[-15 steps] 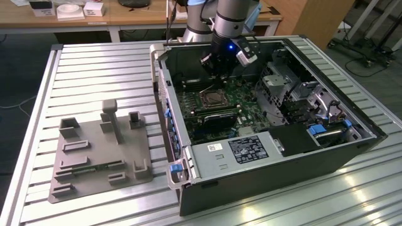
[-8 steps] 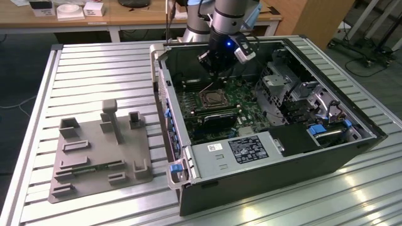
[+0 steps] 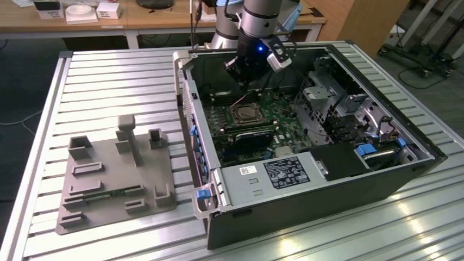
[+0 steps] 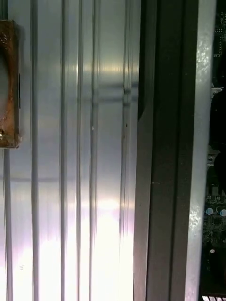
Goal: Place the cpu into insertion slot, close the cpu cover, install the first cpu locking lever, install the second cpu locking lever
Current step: 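Install the first cpu locking lever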
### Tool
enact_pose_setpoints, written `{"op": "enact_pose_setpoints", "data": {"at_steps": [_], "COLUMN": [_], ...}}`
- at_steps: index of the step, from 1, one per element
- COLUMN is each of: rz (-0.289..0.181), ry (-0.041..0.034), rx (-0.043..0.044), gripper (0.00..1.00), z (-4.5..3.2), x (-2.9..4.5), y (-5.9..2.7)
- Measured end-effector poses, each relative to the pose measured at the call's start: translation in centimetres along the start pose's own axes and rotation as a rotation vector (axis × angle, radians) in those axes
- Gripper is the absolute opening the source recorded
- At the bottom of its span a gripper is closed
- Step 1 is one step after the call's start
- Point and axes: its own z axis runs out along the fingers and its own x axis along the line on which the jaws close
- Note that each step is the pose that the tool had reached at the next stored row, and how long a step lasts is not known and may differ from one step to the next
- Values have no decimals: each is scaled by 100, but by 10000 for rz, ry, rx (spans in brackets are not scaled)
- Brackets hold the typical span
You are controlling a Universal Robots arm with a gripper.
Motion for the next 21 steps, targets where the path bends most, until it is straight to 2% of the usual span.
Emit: {"op": "enact_pose_setpoints", "data": {"at_steps": [5,10,11,14,15,16,21], "rz": [0,1,1,1,0,1,0], "ry": [-3,-4,-3,-10,-12,-13,-13], "rx": [-83,-148,-187,-537,-627,-660,-663], "gripper": [10,10,10,10,10,10,10], "z": [5,54,62,73,75,76,85], "x": [22,24,25,30,31,32,32], "y": [4,4,3,3,3,3,-13]}}
